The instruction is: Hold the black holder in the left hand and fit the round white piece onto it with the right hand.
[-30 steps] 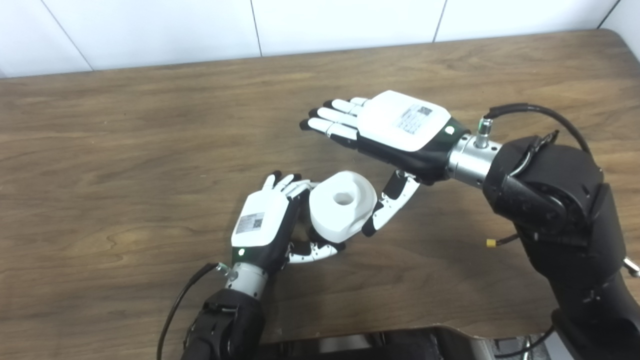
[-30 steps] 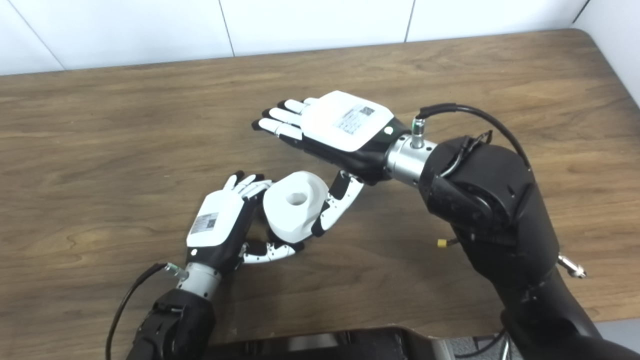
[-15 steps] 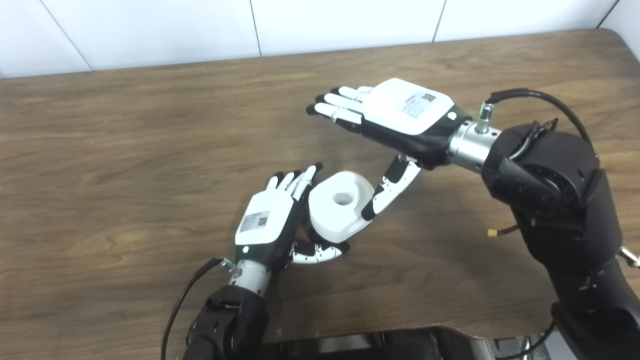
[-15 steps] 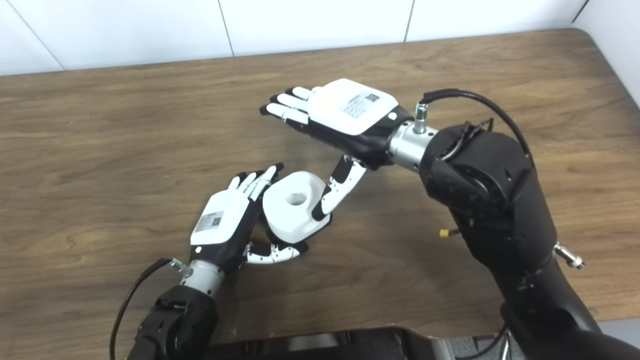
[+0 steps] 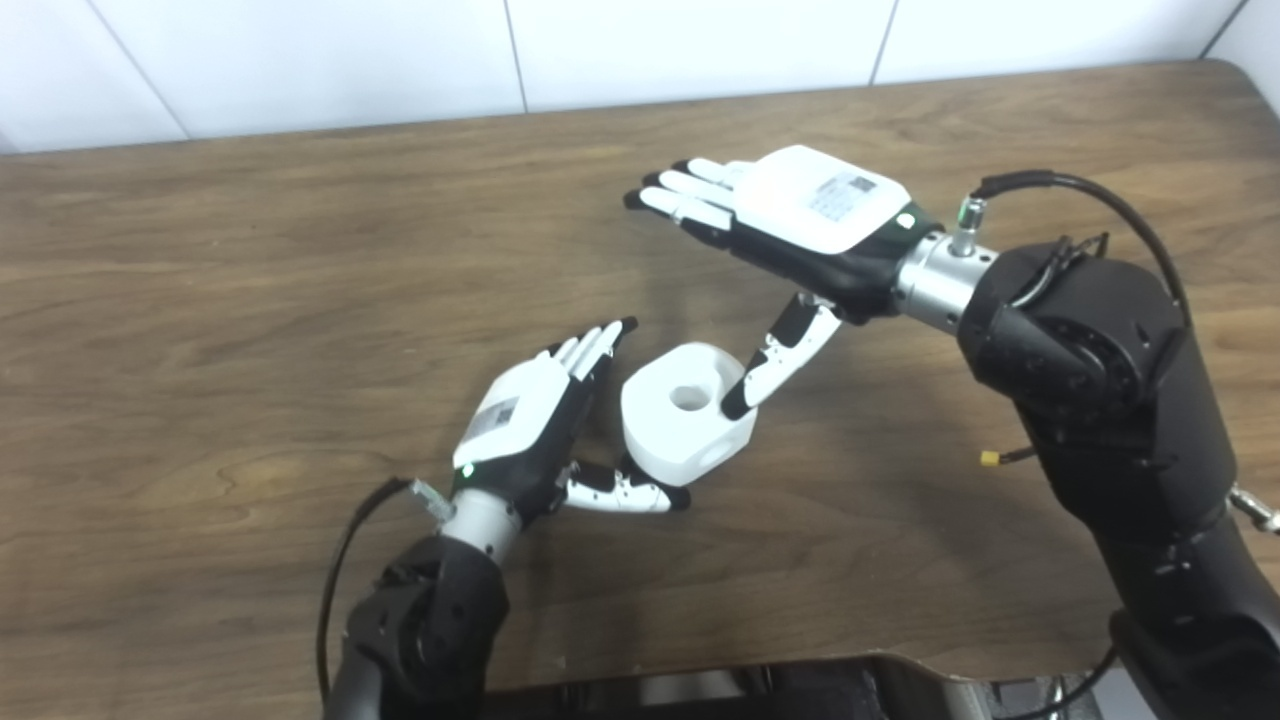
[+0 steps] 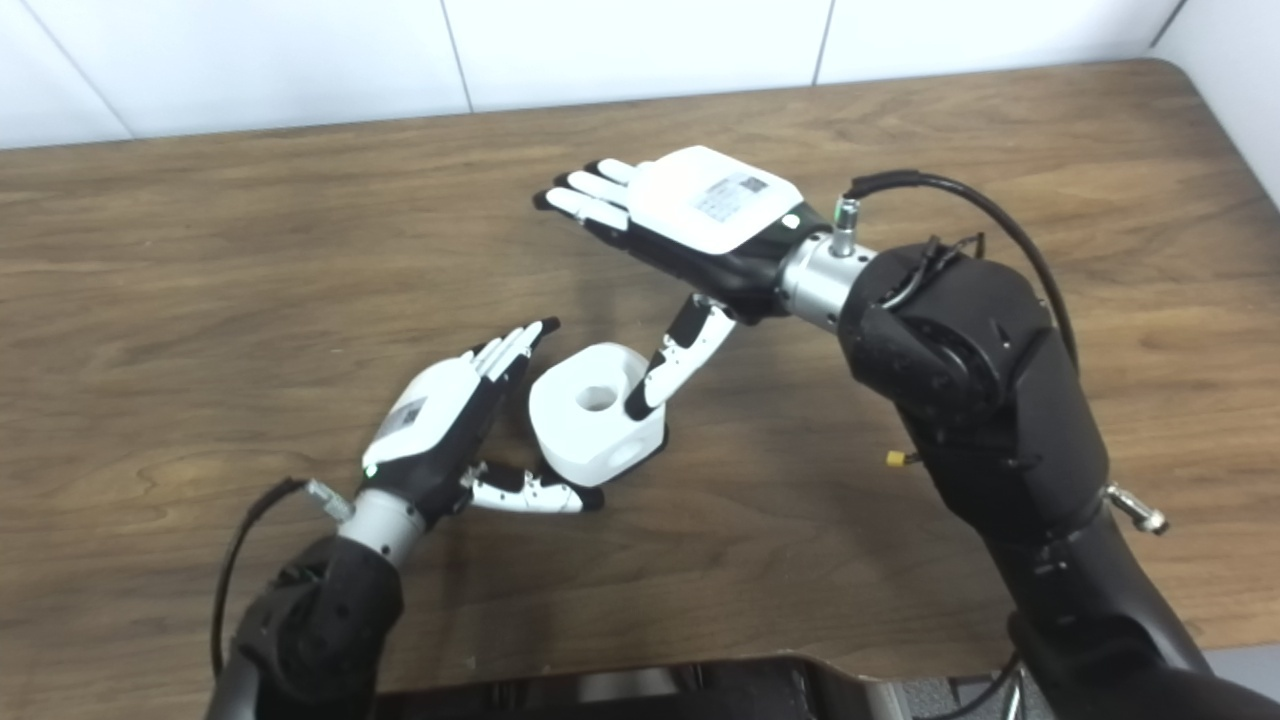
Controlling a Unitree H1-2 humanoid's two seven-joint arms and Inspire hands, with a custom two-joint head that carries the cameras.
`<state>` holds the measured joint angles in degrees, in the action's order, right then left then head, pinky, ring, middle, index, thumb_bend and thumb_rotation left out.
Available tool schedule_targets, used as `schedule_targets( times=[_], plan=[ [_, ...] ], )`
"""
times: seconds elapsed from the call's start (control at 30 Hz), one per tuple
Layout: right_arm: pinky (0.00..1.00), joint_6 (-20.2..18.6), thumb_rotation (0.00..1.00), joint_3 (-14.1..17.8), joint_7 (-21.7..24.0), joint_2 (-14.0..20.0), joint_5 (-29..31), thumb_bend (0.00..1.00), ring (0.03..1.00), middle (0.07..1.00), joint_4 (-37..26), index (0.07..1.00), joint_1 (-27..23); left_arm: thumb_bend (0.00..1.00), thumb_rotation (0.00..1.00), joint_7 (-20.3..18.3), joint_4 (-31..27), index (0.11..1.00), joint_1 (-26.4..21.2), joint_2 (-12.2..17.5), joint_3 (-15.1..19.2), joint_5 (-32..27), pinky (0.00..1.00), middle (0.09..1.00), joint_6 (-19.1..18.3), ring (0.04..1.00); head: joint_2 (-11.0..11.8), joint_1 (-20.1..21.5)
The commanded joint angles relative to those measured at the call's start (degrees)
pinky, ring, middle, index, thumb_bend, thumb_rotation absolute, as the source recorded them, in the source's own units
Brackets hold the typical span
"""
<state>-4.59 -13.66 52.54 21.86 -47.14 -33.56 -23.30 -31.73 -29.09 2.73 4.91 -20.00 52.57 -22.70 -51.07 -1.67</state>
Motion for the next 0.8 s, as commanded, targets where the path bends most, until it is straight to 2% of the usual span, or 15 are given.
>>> schedule_targets(
  times=[0.0,0.2,0.33,0.43,0.5,0.53,0.57,0.67,0.77],
  plan=[
    [0.95,0.7,0.48,1.4,-2.3,1.7,1.0,1.0,1.0,0.993,-0.4,1.0,-2.0,1.0,0.29,-2.9,-2.1,1.0,-1.0,2.0,1.5,-1.1,1.0,1.0,-2.3,1.0,0.2,-0.4],
    [0.94,0.3,0.48,1.8,-3.1,3.0,1.7,1.0,1.0,0.994,0.4,1.0,-1.6,1.0,0.31,-3.9,-4.4,1.0,-2.6,4.7,4.3,-3.7,1.0,1.0,-2.9,1.0,1.1,-1.8],
    [0.95,-1.4,0.48,3.4,-2.8,3.5,3.0,1.0,1.0,0.994,-0.3,1.0,-0.8,1.0,0.31,-4.1,-7.3,1.0,-3.0,6.1,6.7,-6.2,1.0,1.0,-3.4,1.0,1.5,-2.2],
    [0.94,-3.0,0.55,4.8,-2.8,4.0,5.0,0.99,1.0,0.987,-0.6,1.0,-0.3,1.0,0.3,-5.0,-9.7,1.0,-2.9,6.9,9.9,-10.1,1.0,1.0,-4.0,1.0,2.0,-2.5],
    [0.93,-4.0,0.61,5.5,-2.9,4.3,6.1,0.94,1.0,0.984,-0.7,1.0,-0.1,1.0,0.3,-4.7,-10.7,1.0,-2.6,7.3,11.4,-12.2,1.0,1.0,-4.0,1.0,2.2,-2.5],
    [0.91,-4.2,0.68,5.9,-3.2,4.5,6.7,0.9,1.0,0.981,-0.7,1.0,0.1,1.0,0.31,-4.5,-11.2,1.0,-2.4,7.5,12.2,-13.3,0.98,1.0,-4.0,1.0,2.2,-2.5],
    [0.91,-4.2,0.69,6.4,-3.8,4.7,7.2,0.89,1.0,0.981,-0.5,1.0,0.5,1.0,0.31,-3.9,-11.6,1.0,-2.2,8.0,13.0,-14.7,0.97,1.0,-3.5,1.0,2.5,-2.7],
    [0.87,-5.1,0.81,8.2,-5.0,5.4,8.9,0.83,1.0,0.975,-0.2,1.0,1.5,1.0,0.41,-2.6,-12.5,1.0,-1.6,8.7,15.4,-18.3,0.98,1.0,-3.3,1.0,2.7,-2.8],
    [0.85,-5.9,0.86,10.1,-6.6,6.0,11.0,0.8,1.0,0.97,0.3,1.0,2.6,1.0,0.51,-3.4,-13.2,1.0,-1.0,8.7,19.1,-21.0,0.96,1.0,-4.2,1.0,3.2,-2.8]
  ],
)
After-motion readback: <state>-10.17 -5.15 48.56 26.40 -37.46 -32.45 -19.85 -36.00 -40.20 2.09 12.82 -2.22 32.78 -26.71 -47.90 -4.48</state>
